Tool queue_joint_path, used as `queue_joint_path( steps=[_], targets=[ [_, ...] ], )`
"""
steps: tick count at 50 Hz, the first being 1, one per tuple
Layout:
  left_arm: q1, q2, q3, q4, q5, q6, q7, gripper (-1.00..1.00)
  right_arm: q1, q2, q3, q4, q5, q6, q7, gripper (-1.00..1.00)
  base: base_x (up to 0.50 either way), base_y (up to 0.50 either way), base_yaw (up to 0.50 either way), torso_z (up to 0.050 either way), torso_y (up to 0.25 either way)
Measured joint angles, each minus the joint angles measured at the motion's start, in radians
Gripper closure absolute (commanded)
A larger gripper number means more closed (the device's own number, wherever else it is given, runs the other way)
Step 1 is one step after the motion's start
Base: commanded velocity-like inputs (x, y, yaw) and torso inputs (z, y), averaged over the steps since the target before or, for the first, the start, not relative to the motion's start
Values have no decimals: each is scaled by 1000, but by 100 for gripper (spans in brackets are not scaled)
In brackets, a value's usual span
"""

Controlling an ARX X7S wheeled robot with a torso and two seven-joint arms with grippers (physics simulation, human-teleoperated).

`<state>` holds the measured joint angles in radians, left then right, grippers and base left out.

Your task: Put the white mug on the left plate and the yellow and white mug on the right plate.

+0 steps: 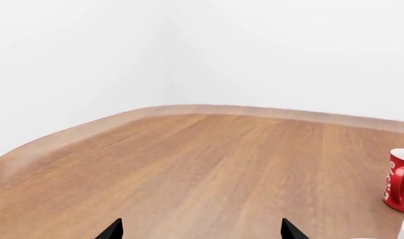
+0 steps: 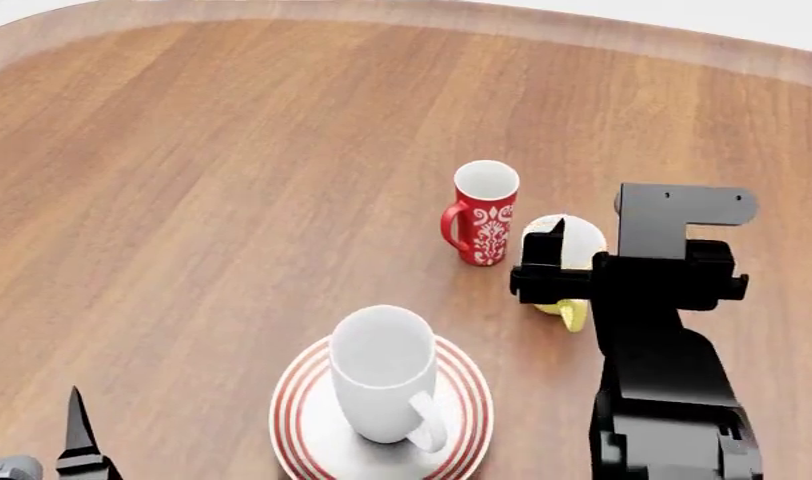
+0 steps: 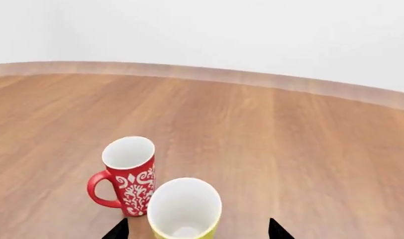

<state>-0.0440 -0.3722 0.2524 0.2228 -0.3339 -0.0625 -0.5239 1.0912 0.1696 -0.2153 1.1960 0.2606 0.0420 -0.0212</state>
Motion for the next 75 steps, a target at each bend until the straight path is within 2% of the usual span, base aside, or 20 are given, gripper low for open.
queue_joint_path(
  steps=[5,13,28,40,47,63,75],
  targets=[
    [1,-1,1,3,-1,-1,-2,-100,25,-13,30,39,-45,-6,-15,-100,0,0,0,0,0],
    [2,-3,5,8,4,-2,-7,-100,49,-26,70,72,-103,-6,-27,-100,0,0,0,0,-247],
    [-4,-3,2,2,-15,-9,-8,-100,92,-24,124,95,-173,7,-38,-100,0,0,0,0,0],
    [-4,-6,9,5,-8,-8,-9,-100,121,-23,153,97,-200,-5,-54,-100,0,0,0,0,-188],
    [-4,-7,10,5,-15,-8,-6,-100,124,-23,166,100,-209,-6,-62,-100,0,0,0,0,-8],
    [-1,-15,16,10,-14,2,-1,-100,127,-25,196,100,-217,-7,-78,-100,0,0,0,0,-246],
    [-3,-14,12,6,-26,3,-2,-100,145,-25,206,101,-224,-28,-77,-100,0,0,0,0,0]
  ],
)
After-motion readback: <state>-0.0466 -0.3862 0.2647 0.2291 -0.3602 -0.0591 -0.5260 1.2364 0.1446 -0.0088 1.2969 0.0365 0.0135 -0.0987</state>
